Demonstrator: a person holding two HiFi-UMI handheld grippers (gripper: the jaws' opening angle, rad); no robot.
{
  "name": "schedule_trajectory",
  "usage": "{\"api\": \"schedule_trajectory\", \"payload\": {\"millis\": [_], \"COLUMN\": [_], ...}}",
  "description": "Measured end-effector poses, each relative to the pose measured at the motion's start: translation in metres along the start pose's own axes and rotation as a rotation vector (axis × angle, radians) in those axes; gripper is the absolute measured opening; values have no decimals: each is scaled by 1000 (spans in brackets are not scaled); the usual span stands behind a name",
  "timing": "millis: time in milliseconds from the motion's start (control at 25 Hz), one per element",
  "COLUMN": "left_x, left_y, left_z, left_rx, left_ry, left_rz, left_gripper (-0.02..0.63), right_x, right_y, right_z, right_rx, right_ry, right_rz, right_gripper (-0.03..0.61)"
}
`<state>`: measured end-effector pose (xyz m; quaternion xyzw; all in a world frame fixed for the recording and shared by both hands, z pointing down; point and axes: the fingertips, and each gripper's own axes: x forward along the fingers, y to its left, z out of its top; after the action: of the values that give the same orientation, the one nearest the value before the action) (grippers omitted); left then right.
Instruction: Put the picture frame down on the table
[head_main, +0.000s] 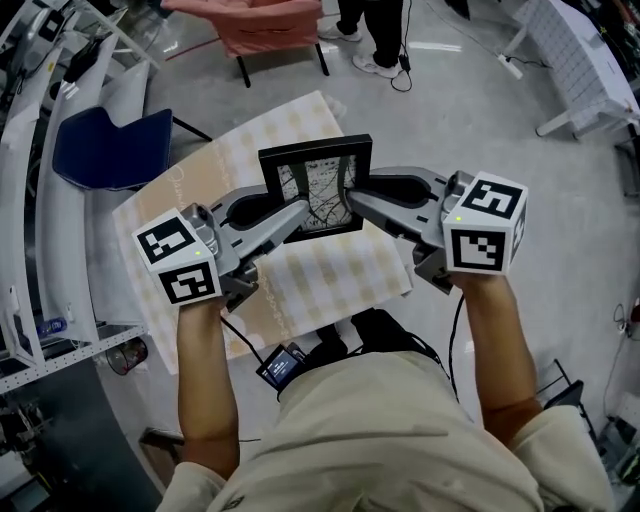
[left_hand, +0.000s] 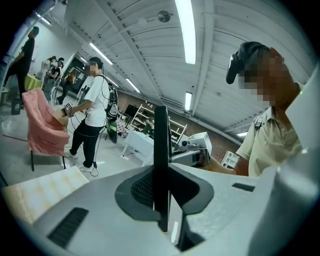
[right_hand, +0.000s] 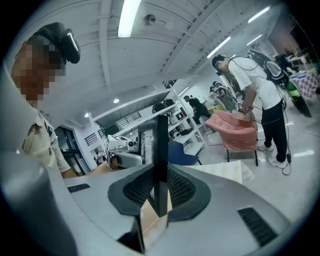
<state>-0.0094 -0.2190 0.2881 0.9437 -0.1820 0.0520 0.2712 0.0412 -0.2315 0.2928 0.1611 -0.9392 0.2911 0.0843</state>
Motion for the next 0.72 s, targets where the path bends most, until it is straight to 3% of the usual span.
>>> {"api": "schedule_trajectory", "payload": {"millis": [720], "left_x": [31], "left_y": [116], "left_z": [-59], "left_rx": [-185], "left_ry": [52], "left_rz": [120], "left_gripper": [60], "right_x": [60], "right_y": [-111], "right_z": [-54], "right_rx": [148], "right_ry": [104], "right_rz": [-2], "right_gripper": [72]}}
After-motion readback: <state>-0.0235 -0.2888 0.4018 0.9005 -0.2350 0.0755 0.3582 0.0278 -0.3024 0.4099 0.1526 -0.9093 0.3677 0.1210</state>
